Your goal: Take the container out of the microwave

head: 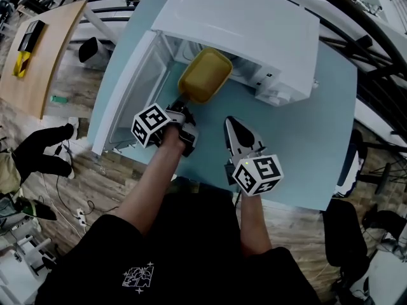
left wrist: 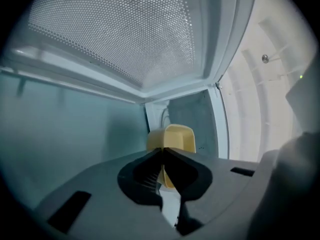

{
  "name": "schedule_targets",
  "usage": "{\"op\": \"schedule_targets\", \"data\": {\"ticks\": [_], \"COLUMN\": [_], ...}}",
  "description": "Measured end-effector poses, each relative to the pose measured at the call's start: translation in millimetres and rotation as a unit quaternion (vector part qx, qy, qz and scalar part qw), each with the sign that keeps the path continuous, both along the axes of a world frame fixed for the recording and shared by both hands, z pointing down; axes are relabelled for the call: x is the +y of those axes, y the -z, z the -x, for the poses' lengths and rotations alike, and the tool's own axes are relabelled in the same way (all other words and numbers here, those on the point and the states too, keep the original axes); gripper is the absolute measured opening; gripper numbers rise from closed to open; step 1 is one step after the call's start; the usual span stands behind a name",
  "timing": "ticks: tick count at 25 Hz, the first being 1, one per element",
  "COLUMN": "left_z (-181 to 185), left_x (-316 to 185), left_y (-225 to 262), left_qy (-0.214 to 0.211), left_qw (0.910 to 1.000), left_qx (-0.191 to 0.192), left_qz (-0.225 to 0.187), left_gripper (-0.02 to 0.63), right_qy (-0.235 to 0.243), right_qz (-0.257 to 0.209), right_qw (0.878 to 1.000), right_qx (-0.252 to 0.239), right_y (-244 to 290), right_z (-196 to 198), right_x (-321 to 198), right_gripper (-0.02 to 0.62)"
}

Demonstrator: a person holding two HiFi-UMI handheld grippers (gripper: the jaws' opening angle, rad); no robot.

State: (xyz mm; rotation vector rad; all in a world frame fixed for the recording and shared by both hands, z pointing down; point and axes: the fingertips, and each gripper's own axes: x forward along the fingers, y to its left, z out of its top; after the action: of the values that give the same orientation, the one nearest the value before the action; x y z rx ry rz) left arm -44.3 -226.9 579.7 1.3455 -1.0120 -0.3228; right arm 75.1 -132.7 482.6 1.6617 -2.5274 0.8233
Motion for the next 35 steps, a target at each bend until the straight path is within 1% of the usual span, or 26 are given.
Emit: {"op": "schedule_targets", "data": {"ticks": [11, 18, 35], "left_z": [5.6, 6.1, -2.5], "left_x": [26.3, 40.2, 63.2], "left_y": [-11.7, -18.6, -31.7], "left_qy": [-0.037, -0.058, -0.115], "left_qw": [0.9991, 0.9978, 0.9907], "left_qx": [-0.014, -0.025, -0.068], "left_qz": [0.014, 0.021, 0.026], "left_gripper": [0.028, 0.026, 0.026], "right_qy": [-0.01, -0.018, -0.031], "right_qz": [0.009, 0.017, 0.038], "right_qw": [1.0, 1.0, 0.999], "right_qx": [0.003, 0.004, 0.01], "right_y": [-6.1, -12.2, -30.2], "right_z": [12.7, 14.1, 8.6], "right_x": [12.5, 22.6, 40.2], "right_gripper": [0.006, 0.005, 0.005]}}
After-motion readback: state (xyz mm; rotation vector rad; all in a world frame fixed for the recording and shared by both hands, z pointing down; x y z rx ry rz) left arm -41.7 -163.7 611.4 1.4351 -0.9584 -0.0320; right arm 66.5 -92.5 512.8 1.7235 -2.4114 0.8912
